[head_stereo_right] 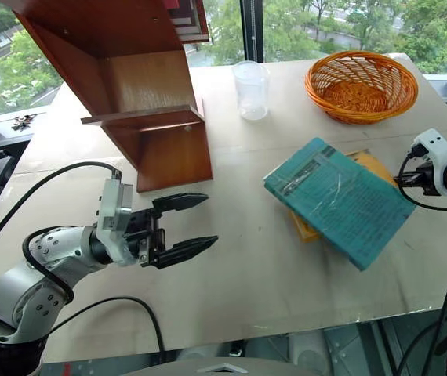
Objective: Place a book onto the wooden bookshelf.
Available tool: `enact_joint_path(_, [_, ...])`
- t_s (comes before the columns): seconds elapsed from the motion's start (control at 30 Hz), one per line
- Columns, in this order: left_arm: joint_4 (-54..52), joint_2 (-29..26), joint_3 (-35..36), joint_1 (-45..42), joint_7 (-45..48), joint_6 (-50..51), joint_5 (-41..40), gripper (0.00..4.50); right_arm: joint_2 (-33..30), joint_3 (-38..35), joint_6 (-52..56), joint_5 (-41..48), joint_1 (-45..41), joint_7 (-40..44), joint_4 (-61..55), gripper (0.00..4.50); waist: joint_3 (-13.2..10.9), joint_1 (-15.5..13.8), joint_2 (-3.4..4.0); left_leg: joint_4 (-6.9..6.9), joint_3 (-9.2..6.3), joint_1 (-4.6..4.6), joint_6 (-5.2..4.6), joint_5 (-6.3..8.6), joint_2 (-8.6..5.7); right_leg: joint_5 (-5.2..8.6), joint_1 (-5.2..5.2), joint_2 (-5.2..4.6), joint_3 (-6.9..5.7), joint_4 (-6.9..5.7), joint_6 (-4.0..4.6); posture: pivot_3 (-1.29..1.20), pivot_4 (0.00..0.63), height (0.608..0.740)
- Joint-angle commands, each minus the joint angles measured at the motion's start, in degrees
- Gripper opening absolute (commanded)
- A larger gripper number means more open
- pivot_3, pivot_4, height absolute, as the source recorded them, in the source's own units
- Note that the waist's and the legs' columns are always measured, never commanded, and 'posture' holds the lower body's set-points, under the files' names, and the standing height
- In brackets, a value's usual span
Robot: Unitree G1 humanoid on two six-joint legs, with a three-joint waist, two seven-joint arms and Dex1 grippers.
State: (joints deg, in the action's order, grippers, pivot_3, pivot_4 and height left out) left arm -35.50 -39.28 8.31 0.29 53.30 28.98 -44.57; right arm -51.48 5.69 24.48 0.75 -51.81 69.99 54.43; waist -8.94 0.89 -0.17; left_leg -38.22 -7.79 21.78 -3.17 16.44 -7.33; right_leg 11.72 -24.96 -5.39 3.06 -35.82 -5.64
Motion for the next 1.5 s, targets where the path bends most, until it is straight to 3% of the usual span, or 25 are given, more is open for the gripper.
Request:
enact_joint_path(0.03, [-0.19,-0.54,-0.07,-0.12,1.04,-1.89,0.98,4.5,1.68,-1.64,5.11,2.8,2.95,0.37,-10.15,0.04,0.0,-0.09,0.0,-0.02,0.0,0.0,0.0,0.0,0.0,-0.01,0.0,0.0,0.0,-0.02,0.01,0.0,0.15,0.74])
enact_joint_path(0.2, [2.41,-0.76,-1.25,-1.76,2.9,-2.42,2.16,4.5,-1.04,-4.61,8.58,4.06,11.93,-3.42,-25.42,0.04,0.01,-1.03,0.05,-0.07,-0.03,0.07,0.0,0.0,-0.01,-0.02,-0.02,0.04,-0.06,-0.02,0.02,0.0,0.15,0.74])
enact_joint_path(0.33, [5.87,-0.75,-2.11,-1.92,4.66,-3.29,3.27,4.5,-6.53,-12.72,11.82,5.17,21.65,-8.93,-40.81,0.04,0.0,-2.1,0.22,-0.1,-0.02,0.24,0.0,0.0,-0.06,-0.02,-0.2,-0.06,-0.25,-0.01,0.02,0.0,0.15,0.74])
enact_joint_path(0.5, [9.18,-0.94,-2.98,-0.24,7.6,-6.01,5.8,4.5,-4.24,-16.09,18.2,8.42,31.37,-13.53,-58.23,0.04,0.04,-1.2,0.19,-0.07,0.1,0.18,0.06,0.04,0.04,-0.05,-0.26,-0.21,-0.31,-0.06,0.07,0.0,0.15,0.74])
enact_joint_path(0.73, [12.07,-1.44,-2.46,-0.5,9.43,-7.06,6.44,4.5,-1.37,-13.7,25.61,13.14,35.39,-15.65,-71.31,0.04,0.03,-1.24,0.22,-0.12,0.11,0.15,0.06,0.05,0.08,-0.17,-0.22,-0.19,-0.35,-0.13,0.21,0.0,0.15,0.74])
enact_joint_path(1.07, [11.59,-2.83,-2.34,1.97,8.0,-4.84,7.04,4.5,1.59,-12.2,32.01,20.35,35.13,-18.59,-80.07,0.04,0.03,-1.62,0.2,-0.11,0.09,0.16,0.06,0.05,0.08,-0.17,-0.22,-0.19,-0.39,-0.07,0.21,0.0,0.15,0.74])
enact_joint_path(1.13, [11.38,-2.78,-2.68,2.09,6.03,-1.81,6.23,4.5,1.52,-12.41,31.73,20.2,36.06,-19.8,-80.64,0.04,0.03,-1.64,0.2,-0.11,0.08,0.16,0.06,0.05,0.08,-0.17,-0.23,-0.19,-0.4,-0.08,0.21,0.0,0.15,0.74])
enact_joint_path(1.2, [10.1,-2.17,-2.67,1.66,1.14,5.35,2.96,4.5,2.07,-18.18,28.5,21.43,39.61,-19.97,-82.02,0.04,0.03,-1.81,0.19,-0.11,0.07,0.16,0.06,0.05,0.08,-0.17,-0.23,-0.19,-0.41,-0.07,0.21,0.0,0.15,0.74])
enact_joint_path(1.23, [10.27,-2.33,-2.06,0.5,-2.23,13.33,-3.14,4.5,4.6,-24.06,21.19,24.51,43.12,-16.08,-83.13,0.04,0.03,-1.95,0.17,-0.12,0.03,0.18,0.06,0.05,0.08,-0.17,-0.22,-0.19,-0.45,-0.07,0.21,0.0,0.15,0.74])
enact_joint_path(1.3, [12.79,-1.68,-0.7,-2.51,-8.1,26.14,-15.04,4.5,7.29,-34.97,17.87,32.23,49.37,-9.78,-84.89,0.04,0.01,-2.82,0.14,-0.13,-0.07,0.23,0.05,0.05,0.07,-0.16,-0.2,-0.06,-0.61,-0.05,0.2,0.0,0.15,0.74])
enact_joint_path(1.37, [16.01,0.12,0.63,-5.34,-14.46,34.03,-23.65,4.5,7.88,-42.55,20.08,38.94,54.69,-6.75,-86.03,0.59,0.02,-3.22,0.15,-0.15,-0.12,0.22,0.04,0.05,0.07,-0.16,-0.19,-0.02,-0.69,-0.06,0.19,0.0,0.15,0.74])
enact_joint_path(1.5, [24.67,4.2,1.12,-9.96,-27.36,44.36,-34.67,4.5,8.68,-48.91,14.54,43.29,65.33,-0.35,-90.06,2.25,0.07,-2.67,0.07,-0.18,-0.1,-0.15,0.05,0.06,0.09,-0.16,0.15,0.03,-0.68,-0.09,0.2,0.0,0.15,0.74])
